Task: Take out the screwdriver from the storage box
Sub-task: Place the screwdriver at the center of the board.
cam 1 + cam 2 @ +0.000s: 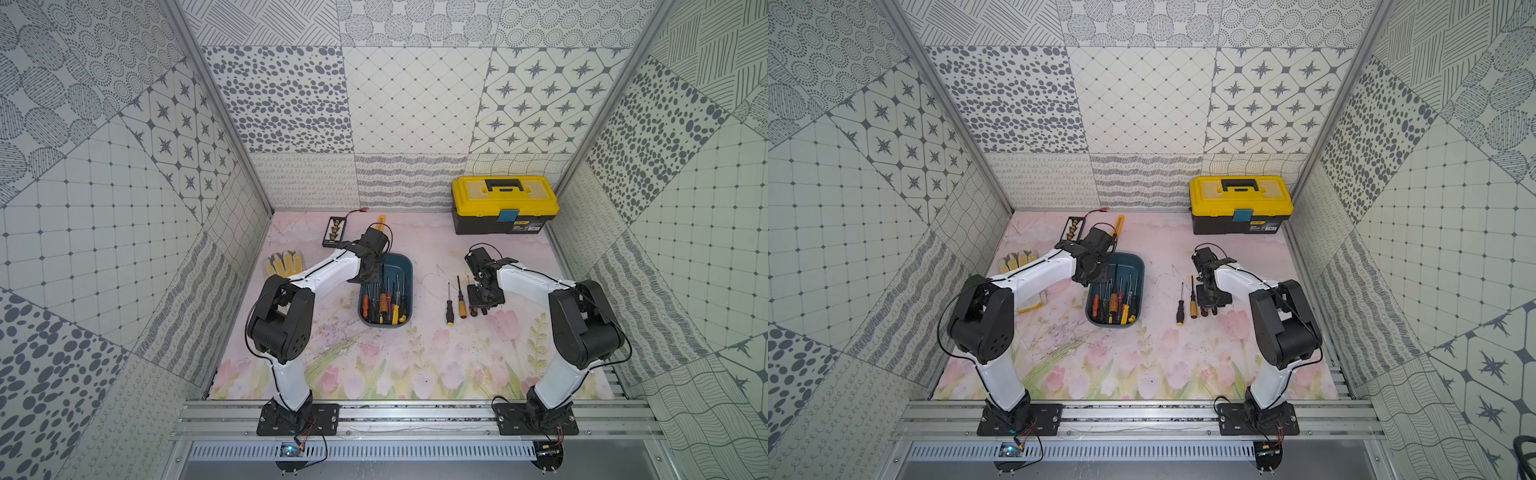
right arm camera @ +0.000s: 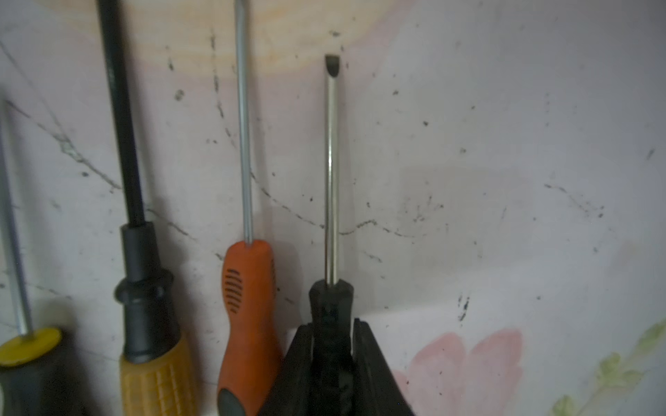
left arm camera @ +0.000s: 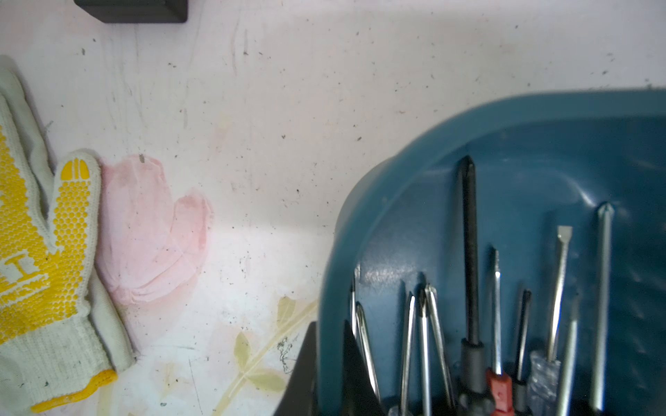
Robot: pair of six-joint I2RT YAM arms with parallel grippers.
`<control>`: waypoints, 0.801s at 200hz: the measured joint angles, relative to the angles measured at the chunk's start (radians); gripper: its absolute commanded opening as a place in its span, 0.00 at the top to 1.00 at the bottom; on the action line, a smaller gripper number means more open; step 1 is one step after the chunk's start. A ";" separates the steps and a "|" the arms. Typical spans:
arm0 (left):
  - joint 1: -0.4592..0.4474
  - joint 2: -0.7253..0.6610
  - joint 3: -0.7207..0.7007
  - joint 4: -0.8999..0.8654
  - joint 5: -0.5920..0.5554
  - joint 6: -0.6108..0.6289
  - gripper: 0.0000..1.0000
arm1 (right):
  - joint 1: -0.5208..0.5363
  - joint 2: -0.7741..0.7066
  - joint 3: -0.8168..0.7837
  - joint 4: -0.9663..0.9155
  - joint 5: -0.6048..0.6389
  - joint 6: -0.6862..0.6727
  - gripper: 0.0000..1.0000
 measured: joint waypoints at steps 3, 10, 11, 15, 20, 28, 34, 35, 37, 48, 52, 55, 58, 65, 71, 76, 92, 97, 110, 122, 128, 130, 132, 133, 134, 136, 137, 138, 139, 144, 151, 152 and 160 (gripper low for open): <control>0.000 0.000 0.000 0.000 0.000 0.000 1.00 | 0.000 0.001 0.000 0.001 -0.001 0.000 1.00; 0.000 0.000 0.000 0.000 0.000 0.000 1.00 | 0.000 0.002 0.000 0.003 -0.005 0.000 1.00; 0.000 0.000 0.000 0.000 0.000 0.000 1.00 | 0.000 0.002 0.000 0.004 -0.006 0.000 1.00; 0.000 0.000 0.000 0.000 0.000 0.000 1.00 | 0.000 0.001 0.000 0.005 -0.009 0.000 1.00; 0.000 0.000 0.000 0.000 0.000 0.000 1.00 | 0.000 0.002 0.000 0.008 -0.014 0.000 1.00; 0.000 0.000 0.000 0.000 0.000 0.000 1.00 | 0.000 0.002 -0.001 0.014 -0.021 0.000 1.00; 0.000 0.000 0.000 0.000 0.000 0.000 1.00 | 0.000 0.002 -0.003 0.018 -0.026 0.000 1.00; 0.000 0.000 0.000 0.000 0.000 0.000 1.00 | 0.000 0.002 -0.003 0.018 -0.027 0.000 1.00; 0.000 0.000 0.000 0.000 0.000 0.000 1.00 | 0.000 0.002 -0.003 0.019 -0.028 0.000 1.00; 0.000 0.000 0.000 0.000 0.000 0.000 1.00 | 0.000 0.002 -0.005 0.023 -0.041 0.000 1.00; 0.000 0.000 0.000 0.000 0.000 0.000 1.00 | 0.000 0.002 -0.005 0.023 -0.047 0.000 1.00; 0.000 0.000 0.000 0.000 0.000 0.000 1.00 | 0.000 0.002 -0.005 0.024 -0.050 0.000 1.00; 0.000 0.000 0.000 0.000 0.000 0.000 1.00 | 0.000 0.002 -0.005 0.026 -0.053 0.000 1.00; 0.000 0.000 0.000 0.000 0.000 0.000 1.00 | 0.000 0.002 -0.006 0.027 -0.061 0.000 1.00; 0.000 0.000 0.000 0.000 0.000 0.000 1.00 | 0.000 0.002 -0.006 0.029 -0.068 0.000 1.00; 0.000 0.000 0.000 0.000 0.000 0.000 1.00 | 0.000 0.002 -0.008 0.032 -0.073 0.000 1.00; 0.000 0.000 0.000 0.000 0.000 0.000 1.00 | 0.000 0.002 -0.012 0.039 -0.092 0.001 1.00; 0.000 0.000 0.000 0.000 0.000 0.000 1.00 | 0.000 0.002 -0.013 0.040 -0.097 0.002 1.00; 0.000 0.000 0.000 0.000 0.000 0.000 1.00 | 0.000 0.002 -0.015 0.043 -0.110 0.002 1.00; 0.000 0.000 0.000 0.000 0.000 0.000 1.00 | 0.001 0.002 -0.016 0.046 -0.123 0.003 1.00; 0.000 0.000 0.000 0.000 0.000 0.000 1.00 | 0.002 0.002 -0.017 0.047 -0.128 0.003 1.00; 0.000 0.000 0.000 0.000 0.000 0.000 1.00 | 0.003 0.002 -0.017 0.047 -0.130 0.003 1.00; 0.000 0.000 0.000 0.000 0.000 0.000 1.00 | 0.003 0.002 -0.017 0.048 -0.131 0.003 1.00; 0.000 0.000 0.000 0.000 0.000 0.000 1.00 | 0.003 0.002 -0.017 0.047 -0.131 0.003 1.00; 0.000 0.000 0.000 0.000 0.000 0.000 1.00 | 0.003 0.002 -0.017 0.047 -0.131 0.003 1.00; 0.000 0.000 0.000 0.000 0.000 0.000 1.00 | 0.004 0.002 -0.017 0.048 -0.132 0.004 1.00; 0.000 0.000 0.000 0.000 0.000 0.000 1.00 | 0.004 0.002 -0.017 0.048 -0.133 0.004 1.00; 0.000 0.000 0.000 0.000 0.000 0.000 1.00 | 0.005 0.002 -0.017 0.048 -0.133 0.004 1.00; 0.000 0.000 0.000 0.000 0.000 0.000 1.00 | 0.005 0.002 -0.017 0.048 -0.134 0.004 1.00; 0.000 0.000 0.000 0.000 0.000 0.000 1.00 | 0.005 0.002 -0.017 0.048 -0.136 0.005 1.00; 0.000 0.000 0.000 0.000 0.000 0.000 1.00 | 0.006 0.002 -0.017 0.049 -0.138 0.006 1.00; 0.000 0.000 0.000 0.000 0.000 0.000 1.00 | 0.006 0.002 -0.017 0.049 -0.139 0.007 1.00; 0.000 0.000 0.000 0.000 0.000 0.000 1.00 | 0.007 0.002 -0.017 0.050 -0.140 0.008 1.00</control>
